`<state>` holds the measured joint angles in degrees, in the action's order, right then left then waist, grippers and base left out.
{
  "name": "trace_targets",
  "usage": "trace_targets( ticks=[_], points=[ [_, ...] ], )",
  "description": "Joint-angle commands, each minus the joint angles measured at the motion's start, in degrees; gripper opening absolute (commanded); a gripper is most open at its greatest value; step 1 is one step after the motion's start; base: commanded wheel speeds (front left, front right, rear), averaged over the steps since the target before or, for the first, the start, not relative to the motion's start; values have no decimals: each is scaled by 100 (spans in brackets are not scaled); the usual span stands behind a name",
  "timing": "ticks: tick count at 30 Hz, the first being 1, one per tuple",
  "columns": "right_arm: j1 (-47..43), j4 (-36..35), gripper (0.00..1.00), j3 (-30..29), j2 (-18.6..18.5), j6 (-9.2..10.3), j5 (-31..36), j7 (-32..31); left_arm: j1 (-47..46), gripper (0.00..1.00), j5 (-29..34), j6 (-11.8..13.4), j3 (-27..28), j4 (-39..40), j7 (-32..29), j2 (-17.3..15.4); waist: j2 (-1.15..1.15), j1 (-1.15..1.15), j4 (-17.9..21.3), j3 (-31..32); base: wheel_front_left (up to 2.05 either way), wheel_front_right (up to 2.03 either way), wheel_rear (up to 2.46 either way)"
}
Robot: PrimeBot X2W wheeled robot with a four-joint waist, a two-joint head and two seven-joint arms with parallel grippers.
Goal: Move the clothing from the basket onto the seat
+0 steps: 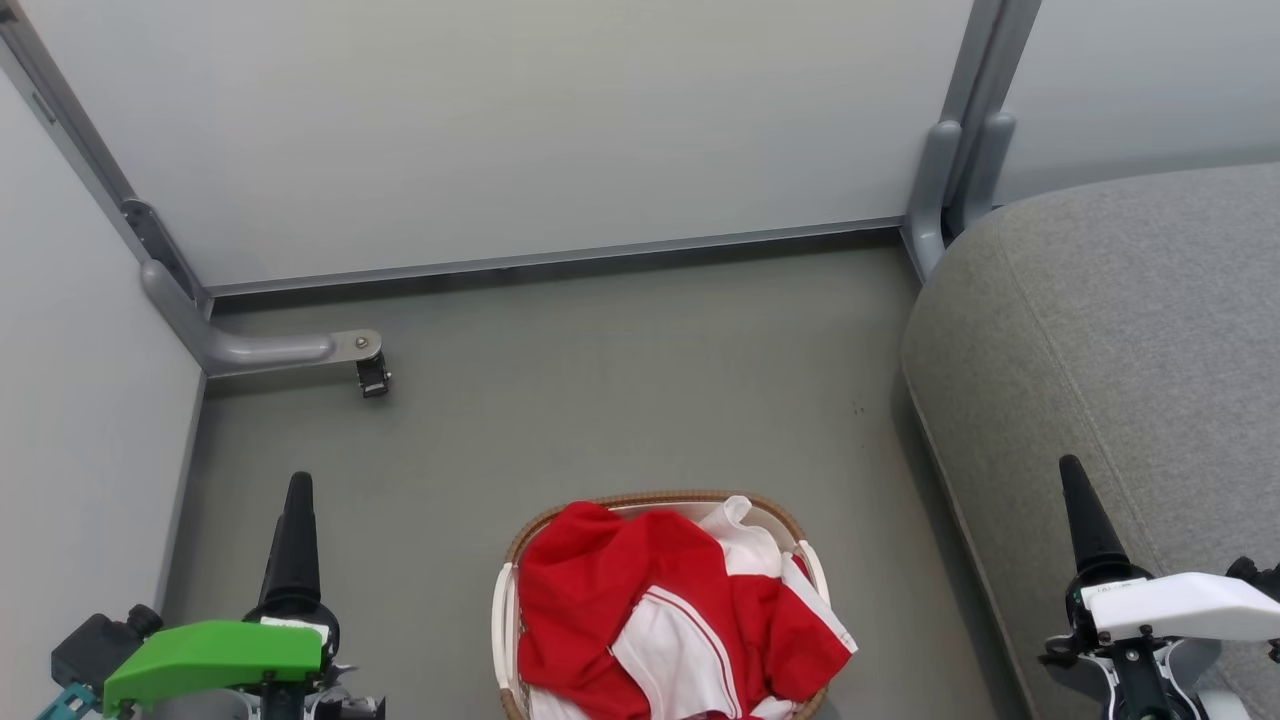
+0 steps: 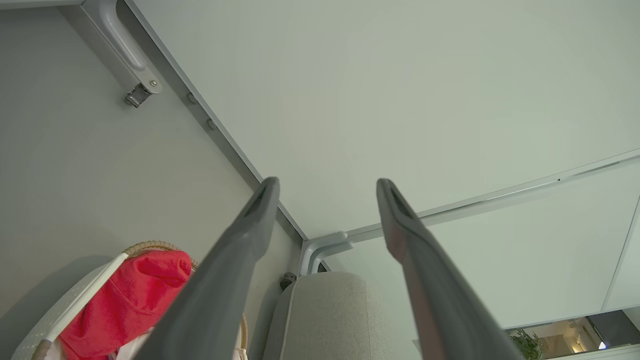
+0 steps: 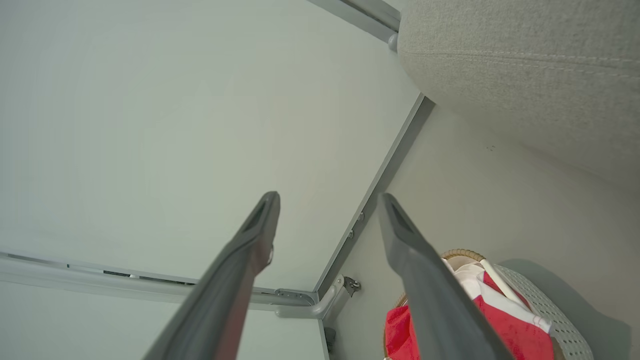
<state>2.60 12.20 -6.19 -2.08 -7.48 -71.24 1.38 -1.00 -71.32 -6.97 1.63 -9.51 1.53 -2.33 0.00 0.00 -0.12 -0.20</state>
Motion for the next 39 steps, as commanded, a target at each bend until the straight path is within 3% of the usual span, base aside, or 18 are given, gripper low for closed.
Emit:
trace_targets(
  ticks=[1,17,39],
  points=[
    [-14,-143,100,-5,-42,-1,284,75,-15,100,260,43,-38,140,62,-30,0,0,-3,-1,0,0,0],
    [-116,-208,100,237,-54,-1,2066,389,122,100,2051,228,-403,280,374,-40,0,0,-22,-18,0,0,0],
    [-173,-147,100,464,-70,-1,3859,746,274,100,3534,338,-635,136,729,-52,0,0,-39,-59,0,0,0]
  ],
)
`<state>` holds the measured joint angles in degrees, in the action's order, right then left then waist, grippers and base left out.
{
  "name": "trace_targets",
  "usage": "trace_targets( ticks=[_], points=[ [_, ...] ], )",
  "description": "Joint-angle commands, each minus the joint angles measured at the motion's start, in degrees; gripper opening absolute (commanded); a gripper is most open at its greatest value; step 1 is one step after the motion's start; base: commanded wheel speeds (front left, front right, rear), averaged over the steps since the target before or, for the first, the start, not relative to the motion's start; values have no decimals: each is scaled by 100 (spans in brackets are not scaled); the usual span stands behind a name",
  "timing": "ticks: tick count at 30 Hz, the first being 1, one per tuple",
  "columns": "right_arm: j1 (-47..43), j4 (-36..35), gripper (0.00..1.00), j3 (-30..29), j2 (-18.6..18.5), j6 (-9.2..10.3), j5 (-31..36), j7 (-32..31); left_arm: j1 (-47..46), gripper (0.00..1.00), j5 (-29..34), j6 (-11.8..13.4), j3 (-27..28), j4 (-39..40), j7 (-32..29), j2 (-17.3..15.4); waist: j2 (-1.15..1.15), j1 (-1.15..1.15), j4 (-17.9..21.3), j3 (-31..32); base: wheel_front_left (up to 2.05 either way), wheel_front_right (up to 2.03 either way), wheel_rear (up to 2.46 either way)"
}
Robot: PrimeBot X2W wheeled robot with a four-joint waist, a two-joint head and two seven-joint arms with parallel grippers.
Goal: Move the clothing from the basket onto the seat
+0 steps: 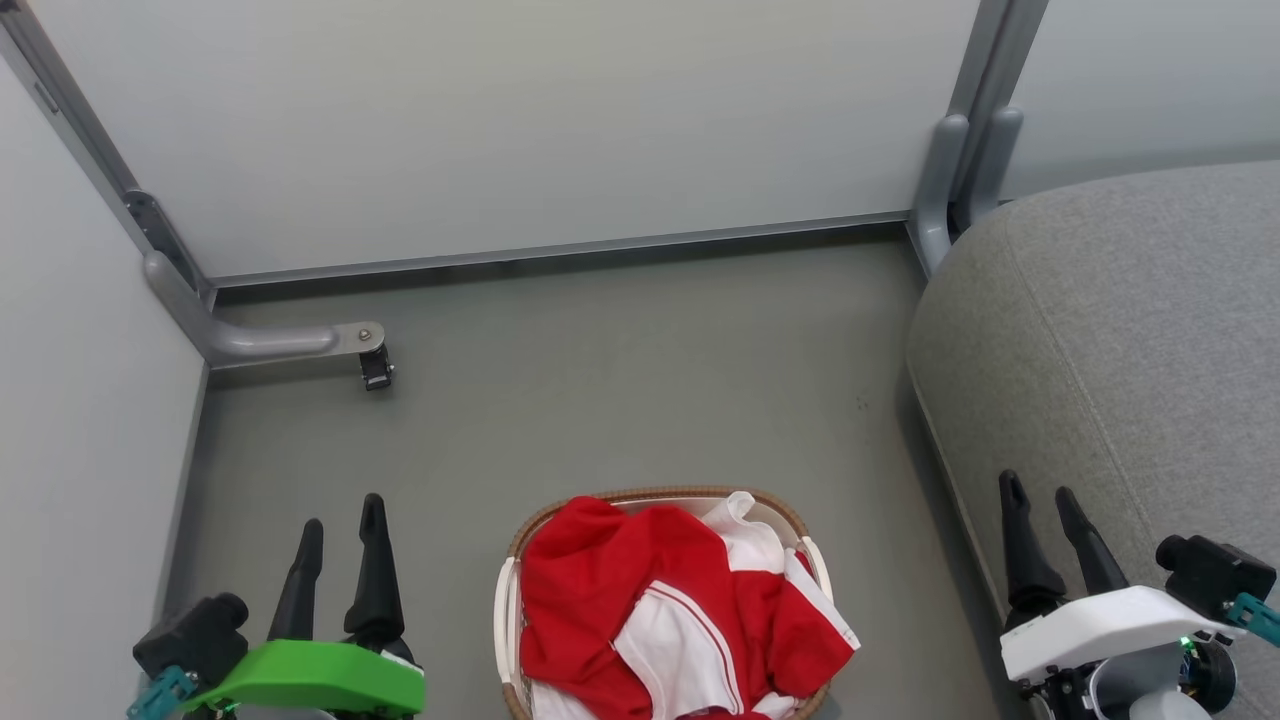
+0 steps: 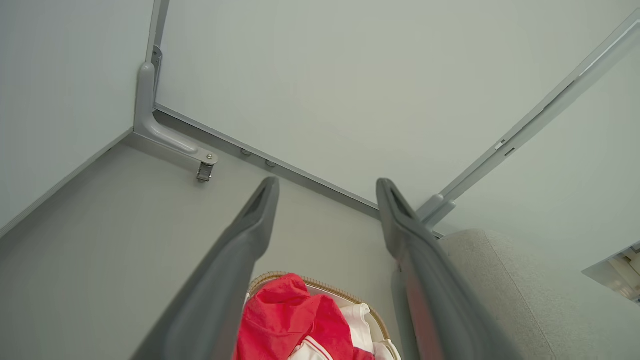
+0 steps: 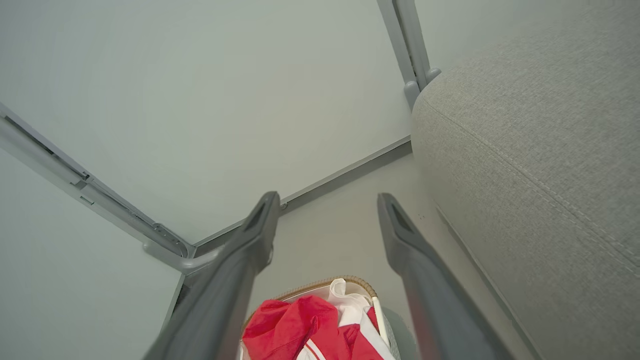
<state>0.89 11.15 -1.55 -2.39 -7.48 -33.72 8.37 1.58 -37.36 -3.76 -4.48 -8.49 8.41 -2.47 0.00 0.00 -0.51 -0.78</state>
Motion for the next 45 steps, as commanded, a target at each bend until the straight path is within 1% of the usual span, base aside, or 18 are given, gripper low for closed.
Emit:
trace_targets(
  ticks=[1,13,26,45],
  points=[
    [-5,-42,100,16,-39,-1,175,60,23,100,204,18,-39,32,54,-40,0,0,-2,-3,0,0,0],
    [7,-4,100,72,-45,-1,887,229,76,100,794,72,-207,-143,225,-46,0,0,-20,-46,0,0,0],
    [48,2,100,98,-52,-2,1565,398,95,100,1297,132,-353,-271,391,-49,0,0,-63,-98,0,0,0],
    [-3,32,100,84,-61,-1,2375,599,168,100,1942,225,-525,-367,589,-56,0,0,-139,-81,0,0,0]
  ],
)
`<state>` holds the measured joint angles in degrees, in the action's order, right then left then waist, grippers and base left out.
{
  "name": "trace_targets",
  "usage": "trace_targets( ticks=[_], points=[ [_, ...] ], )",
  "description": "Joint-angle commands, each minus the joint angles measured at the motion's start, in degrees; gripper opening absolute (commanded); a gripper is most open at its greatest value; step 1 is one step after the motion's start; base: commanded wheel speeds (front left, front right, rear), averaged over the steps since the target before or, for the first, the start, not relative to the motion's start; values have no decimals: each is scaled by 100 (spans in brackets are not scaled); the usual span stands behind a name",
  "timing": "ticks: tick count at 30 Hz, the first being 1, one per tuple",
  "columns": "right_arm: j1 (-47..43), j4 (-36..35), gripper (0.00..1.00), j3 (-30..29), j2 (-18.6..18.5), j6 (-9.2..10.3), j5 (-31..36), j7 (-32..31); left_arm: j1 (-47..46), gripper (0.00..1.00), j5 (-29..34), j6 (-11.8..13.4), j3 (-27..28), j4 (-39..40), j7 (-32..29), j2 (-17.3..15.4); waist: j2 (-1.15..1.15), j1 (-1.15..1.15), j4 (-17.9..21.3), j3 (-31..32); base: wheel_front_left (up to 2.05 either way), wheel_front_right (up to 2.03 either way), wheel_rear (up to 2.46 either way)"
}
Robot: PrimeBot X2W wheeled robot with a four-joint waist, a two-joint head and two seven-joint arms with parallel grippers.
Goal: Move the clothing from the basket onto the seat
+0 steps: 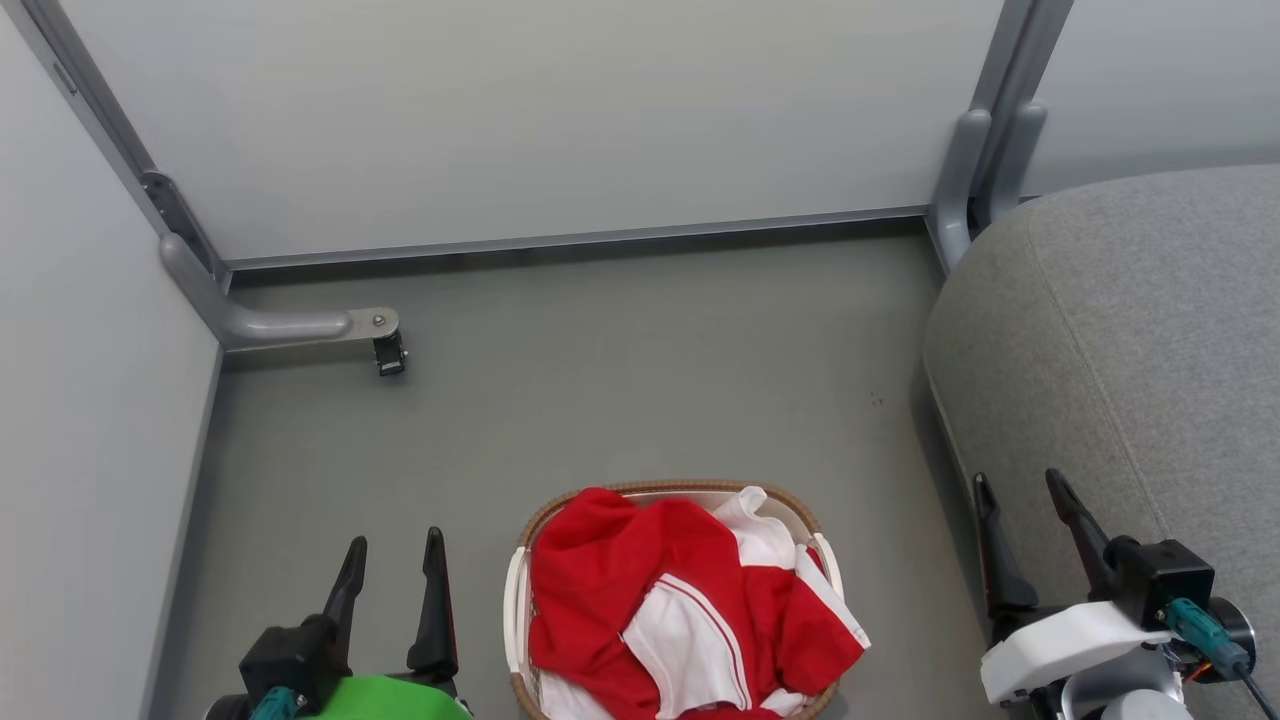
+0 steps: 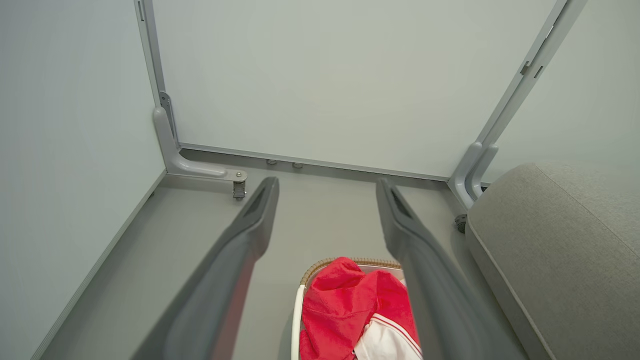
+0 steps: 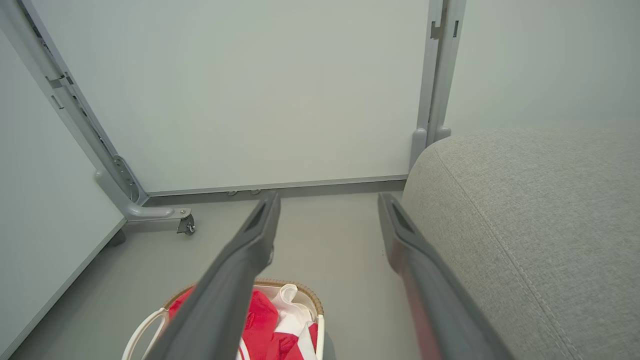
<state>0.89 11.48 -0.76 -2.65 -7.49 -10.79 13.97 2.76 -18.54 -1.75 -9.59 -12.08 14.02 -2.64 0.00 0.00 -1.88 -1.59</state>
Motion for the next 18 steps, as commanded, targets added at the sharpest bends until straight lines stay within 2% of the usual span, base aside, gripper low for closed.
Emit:
trace_targets(
  ticks=[1,10,18],
  points=[
    [-4,4,100,9,-35,0,126,46,54,100,82,33,-23,-15,39,-38,0,0,-4,0,0,0,0],
    [-48,15,100,30,-39,0,437,133,99,100,296,64,-79,-66,133,-41,0,0,-31,-3,0,0,0],
    [-63,21,100,66,-39,0,382,132,84,100,197,68,-77,-148,115,-41,0,0,-31,-5,0,0,0]
  ],
)
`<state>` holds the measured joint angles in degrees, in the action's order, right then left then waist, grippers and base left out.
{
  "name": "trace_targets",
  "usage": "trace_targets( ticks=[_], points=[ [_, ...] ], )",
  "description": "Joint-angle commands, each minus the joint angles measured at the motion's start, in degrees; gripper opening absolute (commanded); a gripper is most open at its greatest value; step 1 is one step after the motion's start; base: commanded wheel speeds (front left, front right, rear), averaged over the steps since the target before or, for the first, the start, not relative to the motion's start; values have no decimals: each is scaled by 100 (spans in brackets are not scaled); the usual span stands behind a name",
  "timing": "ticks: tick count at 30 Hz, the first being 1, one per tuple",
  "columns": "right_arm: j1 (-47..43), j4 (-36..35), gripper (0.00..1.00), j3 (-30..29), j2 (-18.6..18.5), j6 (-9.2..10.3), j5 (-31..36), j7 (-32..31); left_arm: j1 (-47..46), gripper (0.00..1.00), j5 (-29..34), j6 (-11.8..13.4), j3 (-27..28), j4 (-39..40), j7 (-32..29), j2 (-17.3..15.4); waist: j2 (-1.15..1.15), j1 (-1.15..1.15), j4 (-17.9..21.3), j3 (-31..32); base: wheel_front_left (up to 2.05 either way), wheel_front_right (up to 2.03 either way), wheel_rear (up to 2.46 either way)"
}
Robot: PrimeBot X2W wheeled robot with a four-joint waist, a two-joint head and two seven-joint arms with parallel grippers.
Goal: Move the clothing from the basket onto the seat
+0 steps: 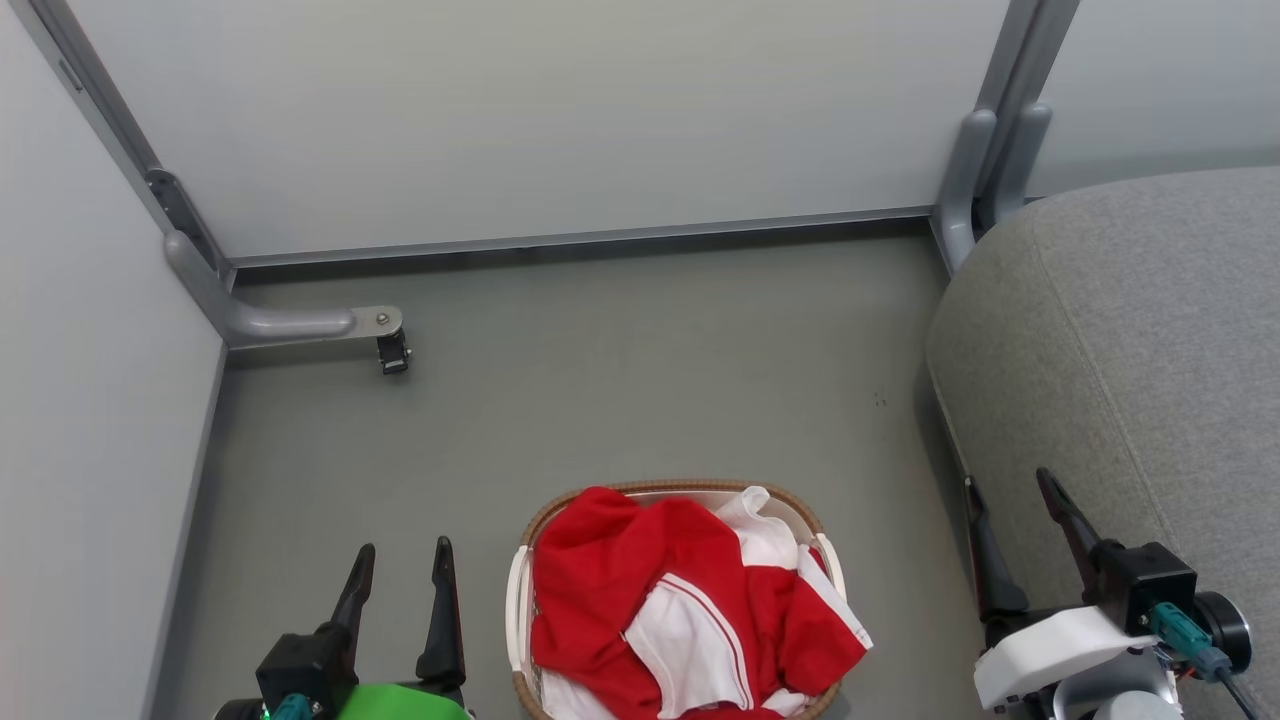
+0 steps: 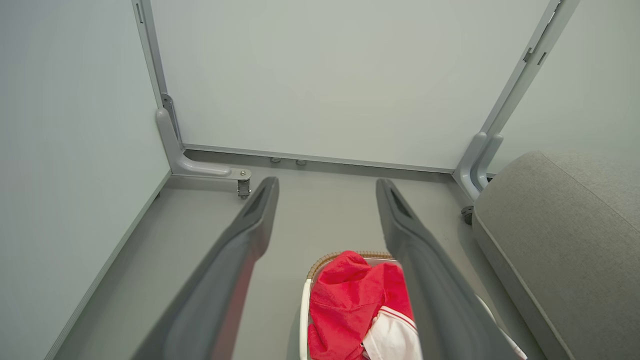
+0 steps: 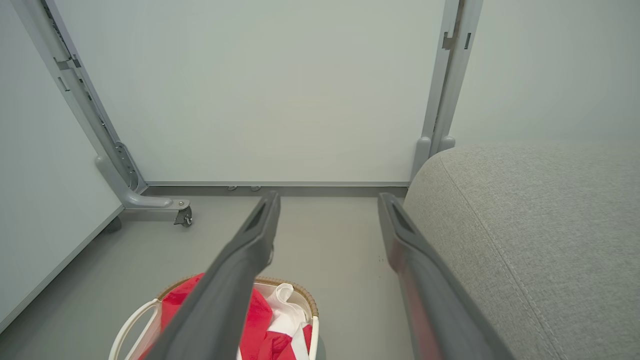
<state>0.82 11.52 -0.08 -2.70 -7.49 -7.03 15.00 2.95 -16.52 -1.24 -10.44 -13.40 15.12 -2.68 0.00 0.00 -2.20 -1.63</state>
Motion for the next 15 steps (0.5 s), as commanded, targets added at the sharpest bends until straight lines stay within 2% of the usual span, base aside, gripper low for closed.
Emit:
trace_targets(
  ticks=[1,15],
  points=[
    [-55,18,100,-1,-34,0,5,29,64,100,-11,17,8,-23,6,-38,0,0,2,-1,0,0,0],
    [-15,13,100,5,-34,0,2,29,23,100,3,-3,12,-40,5,-37,0,0,3,-51,0,0,0]
  ],
)
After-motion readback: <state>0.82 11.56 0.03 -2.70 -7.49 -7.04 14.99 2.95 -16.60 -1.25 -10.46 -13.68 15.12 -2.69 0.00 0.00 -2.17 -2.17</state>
